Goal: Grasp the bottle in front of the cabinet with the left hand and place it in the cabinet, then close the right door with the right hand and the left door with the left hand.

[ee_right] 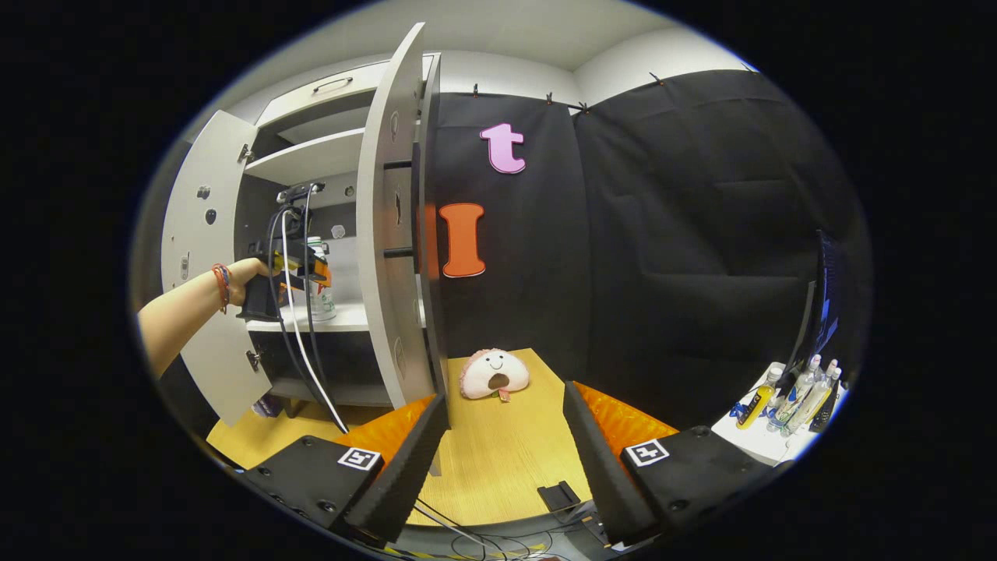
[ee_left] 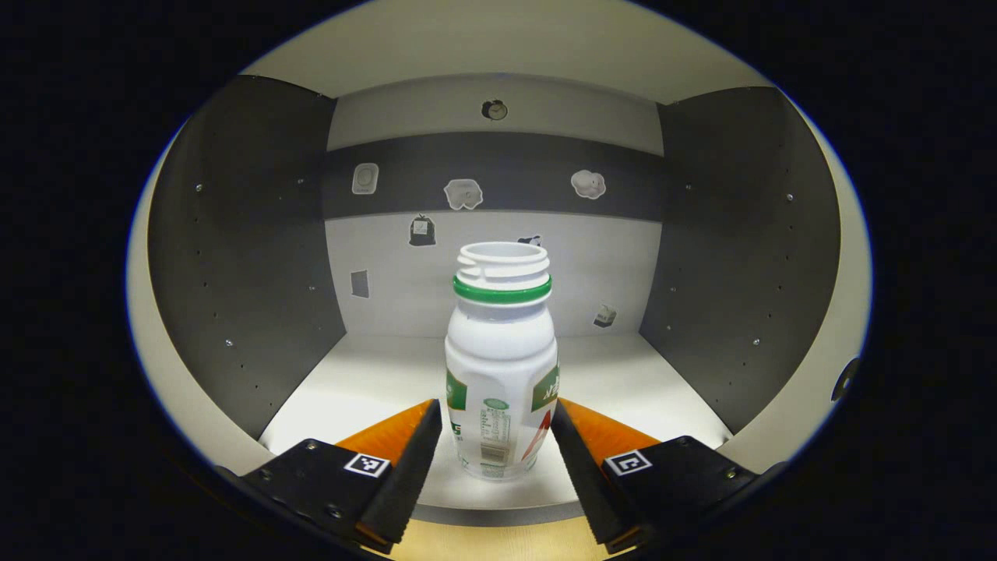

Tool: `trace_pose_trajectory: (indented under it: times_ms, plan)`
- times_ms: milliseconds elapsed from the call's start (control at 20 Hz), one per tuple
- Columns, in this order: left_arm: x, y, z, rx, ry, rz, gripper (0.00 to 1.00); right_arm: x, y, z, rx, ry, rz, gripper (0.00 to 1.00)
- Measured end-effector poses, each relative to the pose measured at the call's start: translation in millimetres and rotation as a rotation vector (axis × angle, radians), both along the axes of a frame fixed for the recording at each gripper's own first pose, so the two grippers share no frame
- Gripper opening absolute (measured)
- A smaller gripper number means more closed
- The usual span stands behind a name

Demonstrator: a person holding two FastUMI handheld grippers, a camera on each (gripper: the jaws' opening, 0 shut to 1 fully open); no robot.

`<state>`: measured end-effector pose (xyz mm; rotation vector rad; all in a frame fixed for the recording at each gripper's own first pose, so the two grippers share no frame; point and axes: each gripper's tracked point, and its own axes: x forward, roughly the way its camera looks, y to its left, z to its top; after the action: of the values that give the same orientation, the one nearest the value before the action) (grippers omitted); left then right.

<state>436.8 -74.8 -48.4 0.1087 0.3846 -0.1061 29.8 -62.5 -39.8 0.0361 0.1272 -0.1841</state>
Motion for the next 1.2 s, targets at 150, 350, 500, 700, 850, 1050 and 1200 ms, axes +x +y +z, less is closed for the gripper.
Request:
trace_pose_trajectory:
  times_ms: [150, 350, 500, 700, 850, 1050, 1200]
  plan:
    - [-17.7, -0.4, 16.0, -0.012, -0.035, -0.007, 0.95, -0.8, -1.9, 3.5, -0.007, -0.01, 0.001, 0.98]
    - [-53.5, 3.4, 41.9, -0.049, -0.093, -0.015, 0.95, 1.4, -6.4, 9.6, -0.012, -0.024, 0.008, 0.98]
    - [-87.9, 12.4, 60.5, -0.081, -0.139, -0.005, 0.95, 7.4, -7.8, 13.1, -0.026, -0.029, 0.031, 0.94]
    - [-144.2, 33.5, 84.0, -0.08, -0.211, 0.016, 0.95, 24.5, -11.1, 18.8, -0.034, -0.038, 0.081, 0.94]
    - [-185.7, 48.7, 94.1, -0.078, -0.258, 0.042, 0.95, 46.0, -13.7, 22.4, -0.039, -0.044, 0.124, 0.94]
    - [-244.9, 75.0, 104.5, -0.073, -0.301, 0.089, 0.95, 81.7, -11.2, 25.7, -0.054, -0.045, 0.194, 0.94]
    - [-286.6, 92.9, 106.3, -0.081, -0.323, 0.129, 0.95, 106.6, -8.2, 27.2, -0.053, -0.054, 0.22, 0.94]
